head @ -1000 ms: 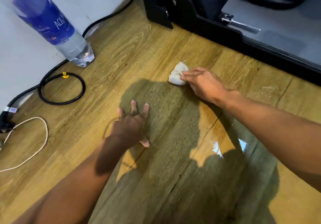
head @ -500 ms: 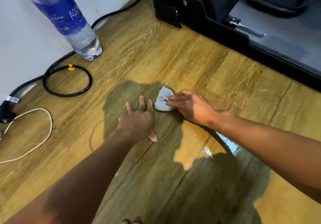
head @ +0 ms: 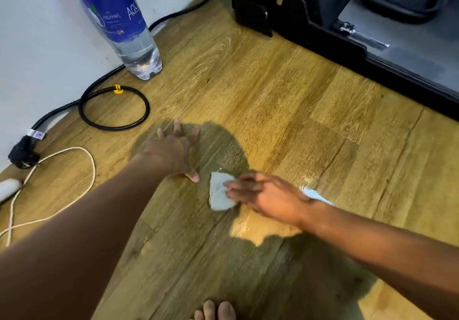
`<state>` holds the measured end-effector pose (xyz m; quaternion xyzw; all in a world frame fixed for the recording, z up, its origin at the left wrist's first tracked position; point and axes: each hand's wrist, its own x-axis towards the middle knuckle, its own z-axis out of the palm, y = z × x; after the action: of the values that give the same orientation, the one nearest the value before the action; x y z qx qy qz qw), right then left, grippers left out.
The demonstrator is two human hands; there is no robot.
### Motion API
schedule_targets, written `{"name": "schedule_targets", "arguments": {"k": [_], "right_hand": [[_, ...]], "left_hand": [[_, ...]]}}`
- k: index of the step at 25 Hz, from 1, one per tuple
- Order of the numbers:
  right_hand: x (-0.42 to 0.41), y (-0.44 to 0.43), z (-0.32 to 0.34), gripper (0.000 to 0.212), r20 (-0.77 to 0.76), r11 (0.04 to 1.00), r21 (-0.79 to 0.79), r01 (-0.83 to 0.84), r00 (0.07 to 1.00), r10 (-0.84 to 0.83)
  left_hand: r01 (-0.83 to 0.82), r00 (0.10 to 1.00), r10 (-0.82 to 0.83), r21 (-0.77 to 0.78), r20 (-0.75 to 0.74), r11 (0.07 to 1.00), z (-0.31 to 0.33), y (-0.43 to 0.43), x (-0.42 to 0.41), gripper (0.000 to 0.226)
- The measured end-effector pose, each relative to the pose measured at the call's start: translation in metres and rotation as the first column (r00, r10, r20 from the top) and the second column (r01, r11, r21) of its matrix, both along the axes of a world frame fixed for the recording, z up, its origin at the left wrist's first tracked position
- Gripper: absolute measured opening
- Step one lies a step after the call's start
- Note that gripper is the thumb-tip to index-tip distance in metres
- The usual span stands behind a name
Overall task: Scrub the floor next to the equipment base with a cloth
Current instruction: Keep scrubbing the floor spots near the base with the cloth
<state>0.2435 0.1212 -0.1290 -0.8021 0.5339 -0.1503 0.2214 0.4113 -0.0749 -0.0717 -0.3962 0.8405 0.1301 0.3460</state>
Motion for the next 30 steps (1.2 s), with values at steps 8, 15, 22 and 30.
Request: {"name": "schedule_targets", "arguments": {"k": [8, 15, 22, 30], "right_hand": [[0.056, -0.001, 0.018, 0.04, -0.065, 0.973, 0.056, 0.222, 0.974, -0.219], [-0.001, -0.078, 0.011, 0.038, -0.194, 0.962, -0.073, 0.262, 0.943, -0.271], [0.029, -0.065, 0.011, 0.056, -0.158, 0.982, 0.026, 0.185, 0.971, -0.178], [-0.106, -0.176, 0.018, 0.03, -0.156, 0.684, -0.151, 0.714, 0.666, -0.73]], "left_hand": [[0.202, 0.979, -0.204, -0.127, 0.001, 0.971, 0.003, -0.025, 0.013, 0.13], [0.104, 0.995, -0.104, -0.024, -0.011, 0.994, 0.003, -0.038, 0.013, 0.142], [0.159, 0.987, -0.16, -0.035, -0.01, 0.987, 0.0, -0.041, 0.012, 0.146], [0.165, 0.986, -0.165, 0.015, -0.007, 0.986, 0.003, -0.039, 0.004, 0.143]]}}
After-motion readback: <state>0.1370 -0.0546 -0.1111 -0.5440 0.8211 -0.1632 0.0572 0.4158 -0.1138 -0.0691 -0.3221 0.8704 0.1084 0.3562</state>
